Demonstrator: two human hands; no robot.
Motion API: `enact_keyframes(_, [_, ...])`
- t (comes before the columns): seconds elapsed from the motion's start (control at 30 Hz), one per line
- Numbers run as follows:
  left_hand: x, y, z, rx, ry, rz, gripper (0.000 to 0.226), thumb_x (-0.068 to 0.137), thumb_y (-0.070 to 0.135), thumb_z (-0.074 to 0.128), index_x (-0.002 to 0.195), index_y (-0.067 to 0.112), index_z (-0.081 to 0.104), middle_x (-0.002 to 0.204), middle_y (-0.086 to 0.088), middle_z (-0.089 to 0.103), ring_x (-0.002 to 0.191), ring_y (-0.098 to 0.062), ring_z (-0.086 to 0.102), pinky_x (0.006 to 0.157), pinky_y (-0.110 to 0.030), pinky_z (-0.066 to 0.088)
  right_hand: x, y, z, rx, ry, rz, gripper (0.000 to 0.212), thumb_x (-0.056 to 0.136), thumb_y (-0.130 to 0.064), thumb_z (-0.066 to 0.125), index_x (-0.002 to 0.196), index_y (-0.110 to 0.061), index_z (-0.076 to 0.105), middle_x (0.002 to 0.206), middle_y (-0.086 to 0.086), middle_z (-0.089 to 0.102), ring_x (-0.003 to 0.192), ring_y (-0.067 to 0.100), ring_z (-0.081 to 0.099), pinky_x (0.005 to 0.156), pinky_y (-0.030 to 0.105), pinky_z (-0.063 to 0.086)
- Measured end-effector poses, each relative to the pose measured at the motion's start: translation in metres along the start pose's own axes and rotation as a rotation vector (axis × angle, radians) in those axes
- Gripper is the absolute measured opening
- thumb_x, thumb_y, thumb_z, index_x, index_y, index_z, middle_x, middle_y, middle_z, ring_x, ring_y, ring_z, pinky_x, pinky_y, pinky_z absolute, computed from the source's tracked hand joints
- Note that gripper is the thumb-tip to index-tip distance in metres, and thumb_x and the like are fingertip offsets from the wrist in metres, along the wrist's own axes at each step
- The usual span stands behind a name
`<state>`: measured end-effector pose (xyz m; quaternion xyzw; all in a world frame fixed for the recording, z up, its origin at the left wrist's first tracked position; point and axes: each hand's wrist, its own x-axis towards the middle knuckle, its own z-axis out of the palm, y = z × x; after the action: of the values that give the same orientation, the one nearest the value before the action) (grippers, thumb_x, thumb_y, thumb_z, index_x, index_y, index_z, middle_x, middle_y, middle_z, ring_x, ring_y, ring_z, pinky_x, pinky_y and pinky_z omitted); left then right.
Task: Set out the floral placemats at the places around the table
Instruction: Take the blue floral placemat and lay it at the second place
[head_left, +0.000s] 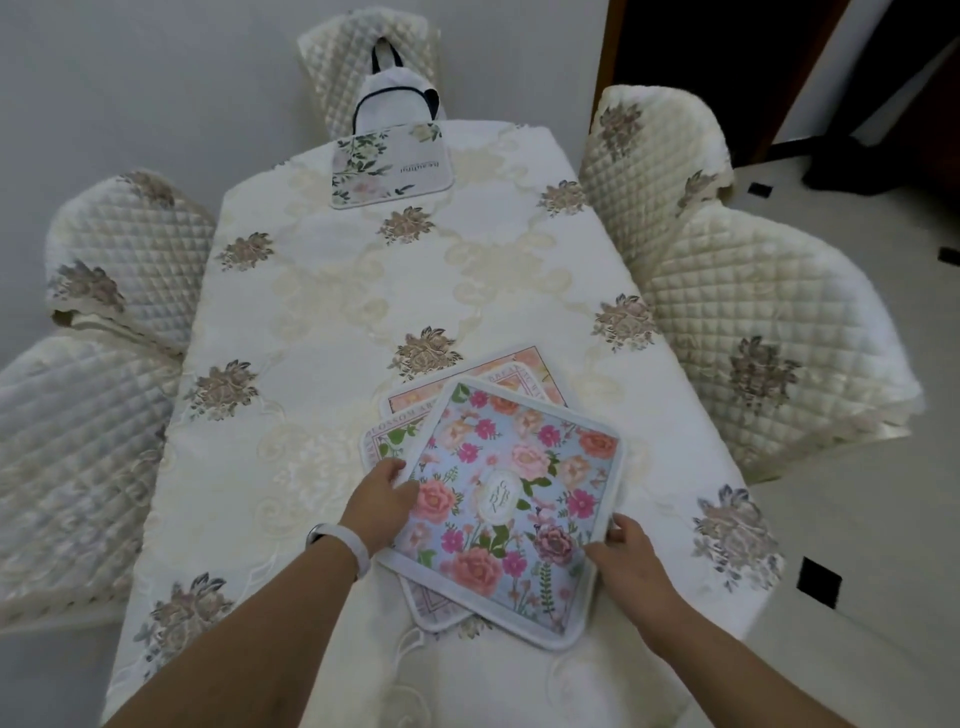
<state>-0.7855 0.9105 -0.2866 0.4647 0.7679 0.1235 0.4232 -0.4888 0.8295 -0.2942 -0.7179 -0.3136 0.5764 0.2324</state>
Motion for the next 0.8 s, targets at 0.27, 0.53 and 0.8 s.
enact_keyframes(0.27, [0.033,0.016,0.002,0.009,0.000,-0.093,0.031,0.091,0.023,0.056,0.119,0.008,0.060,0.104,-0.011,0.066,0.085,-0.027,0.062,0.075,-0.033,0.048,0.005,-0.003,0.004,0.041,0.030,0.093,0.022,0.095,-0.025,0.053,0.116,-0.019,0.054,0.104,-0.005,0.065,0.092,0.014,0.065,0.078,0.033,0.053])
enact_keyframes(0.53, [0.028,0.019,0.004,-0.087,-0.122,0.002,0.014,0.092,0.014,0.056,0.098,0.005,0.065,0.074,-0.013,0.063,0.059,-0.025,0.057,0.053,-0.028,0.045,-0.002,-0.017,0.008,-0.003,0.103,0.121,0.014,0.093,-0.016,0.053,0.104,-0.014,0.061,0.100,0.003,0.070,0.088,0.019,0.068,0.068,0.031,0.055])
enact_keyframes(0.8, [-0.018,0.014,-0.018,-0.302,-0.130,0.158,0.012,0.094,0.016,0.058,0.100,0.015,0.068,0.085,-0.017,0.069,0.068,-0.024,0.062,0.056,-0.031,0.048,-0.046,-0.044,0.029,-0.048,0.249,-0.002,0.014,0.096,-0.015,0.048,0.108,-0.015,0.053,0.097,-0.001,0.063,0.082,0.010,0.060,0.055,0.023,0.045])
